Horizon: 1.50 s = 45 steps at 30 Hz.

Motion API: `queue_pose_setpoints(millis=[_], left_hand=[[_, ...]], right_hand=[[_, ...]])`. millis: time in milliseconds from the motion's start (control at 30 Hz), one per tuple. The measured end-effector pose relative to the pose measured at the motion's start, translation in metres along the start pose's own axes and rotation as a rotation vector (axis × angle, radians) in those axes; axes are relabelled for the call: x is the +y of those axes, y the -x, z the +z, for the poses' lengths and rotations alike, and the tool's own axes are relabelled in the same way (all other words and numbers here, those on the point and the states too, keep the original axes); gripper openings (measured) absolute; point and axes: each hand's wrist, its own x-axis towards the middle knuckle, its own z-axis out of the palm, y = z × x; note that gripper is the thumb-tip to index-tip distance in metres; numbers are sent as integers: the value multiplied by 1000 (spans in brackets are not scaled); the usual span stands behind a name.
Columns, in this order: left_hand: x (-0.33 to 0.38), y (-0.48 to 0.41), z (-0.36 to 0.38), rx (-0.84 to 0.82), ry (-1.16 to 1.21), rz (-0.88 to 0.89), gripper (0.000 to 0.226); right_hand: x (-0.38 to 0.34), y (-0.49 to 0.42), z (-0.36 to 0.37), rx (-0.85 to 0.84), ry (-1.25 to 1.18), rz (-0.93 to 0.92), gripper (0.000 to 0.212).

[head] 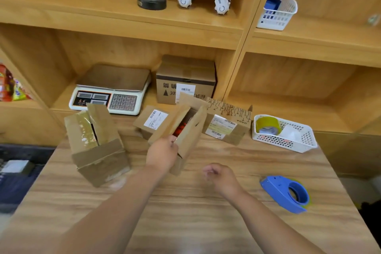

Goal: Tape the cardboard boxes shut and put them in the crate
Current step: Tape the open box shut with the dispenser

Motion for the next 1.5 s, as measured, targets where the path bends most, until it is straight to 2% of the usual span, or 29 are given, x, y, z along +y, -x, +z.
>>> queue_pose_setpoints(millis=[133,267,467,633,833,867,967,1133,1200,1333,1500], left_hand=[[-13,15,-6,-55,17,31,27],[-33,34,-14,-97,20,75,30],[-55,56,-33,-117,20,196,20],[-69,65,-44,-133,-1,299,22],[-76,71,-48,-125,-13,354,17],[-77,70,-48,-131,-5,349,21],[-76,65,-47,-92,-55,371,52],[-70,64,-39,-39,-75,452,22],[-70,67,-37,-94,-99,465,19],[-75,73,-31,-242,-392,436,80],[-65,68,-19,-244,-643,491,97]], right_hand=[[-6,9,-3,45,-25,-3,32],[-7,20,-13,204,-19,-5,33],[-1,41,-30,406,-86,74,26],[-3,48,-29,463,-144,136,21],[-20,59,-17,537,-92,59,28],[-22,61,-14,550,-84,46,31],[-28,65,-9,566,-77,49,35],[-39,67,-6,541,-70,34,8],[-40,65,-4,512,-60,16,14],[-39,61,-3,476,8,-19,20],[-35,57,-7,460,130,-61,36]])
